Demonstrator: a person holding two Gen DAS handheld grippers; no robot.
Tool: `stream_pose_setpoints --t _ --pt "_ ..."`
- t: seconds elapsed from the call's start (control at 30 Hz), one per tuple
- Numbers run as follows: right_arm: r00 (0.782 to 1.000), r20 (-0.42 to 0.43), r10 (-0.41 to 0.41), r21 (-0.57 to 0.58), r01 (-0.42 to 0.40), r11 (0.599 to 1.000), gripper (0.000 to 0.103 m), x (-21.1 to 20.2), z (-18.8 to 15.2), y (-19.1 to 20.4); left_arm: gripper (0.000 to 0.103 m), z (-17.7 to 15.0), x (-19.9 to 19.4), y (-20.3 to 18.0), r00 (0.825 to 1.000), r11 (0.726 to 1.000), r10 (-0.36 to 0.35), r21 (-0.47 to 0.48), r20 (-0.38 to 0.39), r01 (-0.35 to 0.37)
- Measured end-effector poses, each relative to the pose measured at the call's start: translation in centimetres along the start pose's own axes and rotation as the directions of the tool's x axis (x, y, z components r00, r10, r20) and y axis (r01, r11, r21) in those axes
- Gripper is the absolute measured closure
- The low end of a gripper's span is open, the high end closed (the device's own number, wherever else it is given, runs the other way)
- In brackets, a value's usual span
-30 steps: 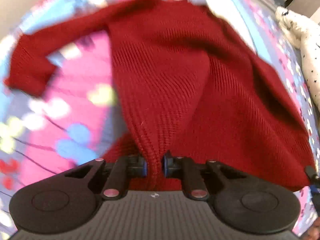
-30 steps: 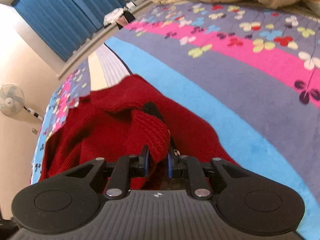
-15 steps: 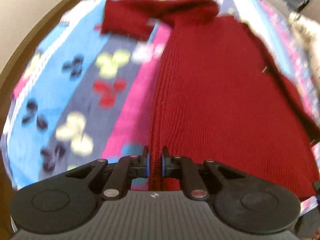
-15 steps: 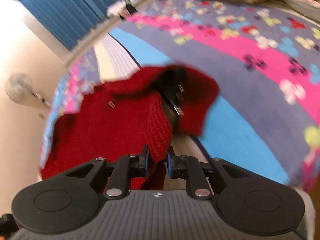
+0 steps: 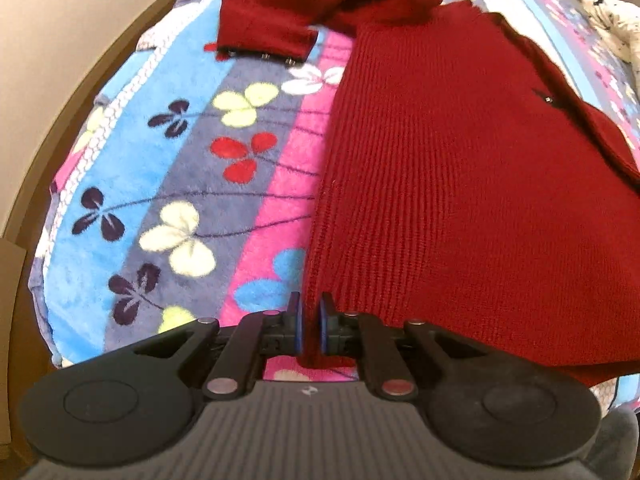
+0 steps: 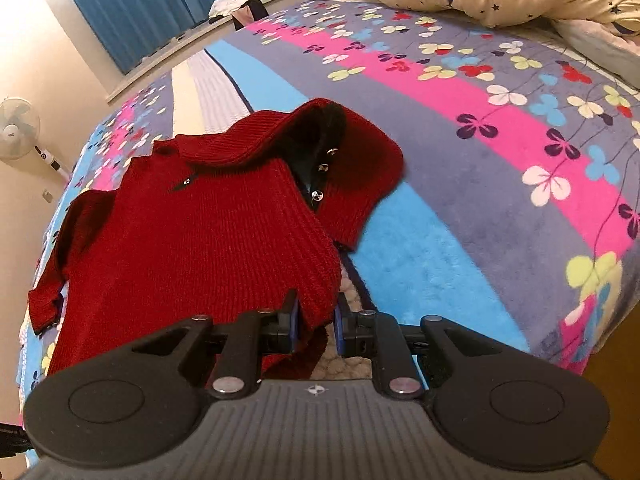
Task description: Fold small clothes
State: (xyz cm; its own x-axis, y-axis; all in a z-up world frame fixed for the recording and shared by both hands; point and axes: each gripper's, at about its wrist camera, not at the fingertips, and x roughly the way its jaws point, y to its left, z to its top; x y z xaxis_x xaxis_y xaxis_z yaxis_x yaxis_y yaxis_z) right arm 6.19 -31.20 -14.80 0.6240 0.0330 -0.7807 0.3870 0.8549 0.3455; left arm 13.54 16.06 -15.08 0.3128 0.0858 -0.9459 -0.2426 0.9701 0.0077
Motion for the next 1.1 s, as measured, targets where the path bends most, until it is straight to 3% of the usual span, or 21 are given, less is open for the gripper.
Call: stream_pose_setpoints --t 0.07,0.2,0.27,0.33,0.43,0.5,0.57,0.6,0.63,0.67,0.7,0.73,0.8,0.87,1.1 --pt "1.0 0.001 -0.003 -0.003 0.003 1.0 0.086 0.3 -0.2 -0.2 0.094 0.0 0.1 0.0 1.0 1.0 0.014 0.008 0.01 -0.014" --pt "0.995 -0.091 -0.037 0.06 0.042 0.997 0.085 2.7 -0.6 -1.0 0.086 -0.2 2.2 0.1 0.999 1.0 0.019 0.02 -0.029 -0.018" --pt "0.99 -0.126 -0.057 0.094 0.069 0.993 0.085 3.9 -0.8 -1.7 0.056 -0.7 3.2 0.0 0.998 0.999 0.02 0.031 -0.062 -0.018" --pt "0.988 -0.141 -0.063 0.11 0.079 0.991 0.083 4.4 -1.4 -2.1 0.037 -1.2 3.8 -0.2 0.997 0.999 -0.016 0.026 -0.08 0.018" --pt "0.986 -0.139 -0.092 0.093 0.106 0.99 0.075 4.7 -2.1 -2.0 0.027 -1.7 4.5 -0.7 0.998 0.999 0.005 0.047 -0.059 -0.002" --pt "0.981 -0.162 -0.11 0.1 0.127 0.987 0.074 5.1 -2.5 -2.1 0.018 -1.5 5.2 -0.8 0.996 1.0 -0.001 0.029 -0.085 0.004" --pt "0.976 -0.196 -0.092 0.138 0.12 0.983 0.052 5.8 -2.7 -2.6 0.018 -1.1 5.7 -0.2 0.992 0.998 -0.054 -0.043 -0.116 0.05" --pt "0.974 -0.209 -0.084 0.162 0.119 0.98 0.047 6.1 -2.8 -2.8 0.018 -1.0 5.7 0.1 0.989 0.995 -0.08 -0.074 -0.128 0.071" --pt "0.974 -0.215 -0.072 0.185 0.113 0.976 0.045 6.4 -3.0 -3.0 0.025 -0.9 5.7 0.3 0.987 0.992 -0.1 -0.096 -0.129 0.088" --pt "0.976 -0.211 -0.056 0.206 0.1 0.973 0.048 6.6 -3.1 -3.2 0.055 -0.8 5.3 0.3 0.986 0.989 -0.12 -0.1 -0.116 0.108" --pt "0.978 -0.204 -0.042 0.217 0.087 0.972 0.055 6.7 -3.2 -3.2 0.074 -0.8 5.0 0.3 0.987 0.989 -0.127 -0.085 -0.103 0.118" --pt "0.981 -0.193 -0.023 0.216 0.065 0.974 0.089 6.7 -3.1 -3.1 0.095 -0.8 4.4 0.0 0.991 0.993 -0.102 -0.06 -0.084 0.097" --pt "0.986 -0.167 -0.018 0.179 0.049 0.983 0.092 6.4 -2.9 -2.5 0.096 -1.1 3.4 -0.7 0.998 0.999 -0.033 -0.028 -0.045 0.032" --pt "0.992 -0.118 -0.031 0.142 0.048 0.989 0.093 5.1 -2.3 -1.8 0.096 -1.2 2.0 -0.6 1.0 1.0 -0.015 -0.028 -0.02 0.015" --pt "0.997 -0.027 0.067 0.143 -0.062 0.988 0.095 -0.7 -0.4 -1.9 0.096 -2.3 -3.3 1.5 0.993 0.995 -0.09 -0.024 0.083 0.092"
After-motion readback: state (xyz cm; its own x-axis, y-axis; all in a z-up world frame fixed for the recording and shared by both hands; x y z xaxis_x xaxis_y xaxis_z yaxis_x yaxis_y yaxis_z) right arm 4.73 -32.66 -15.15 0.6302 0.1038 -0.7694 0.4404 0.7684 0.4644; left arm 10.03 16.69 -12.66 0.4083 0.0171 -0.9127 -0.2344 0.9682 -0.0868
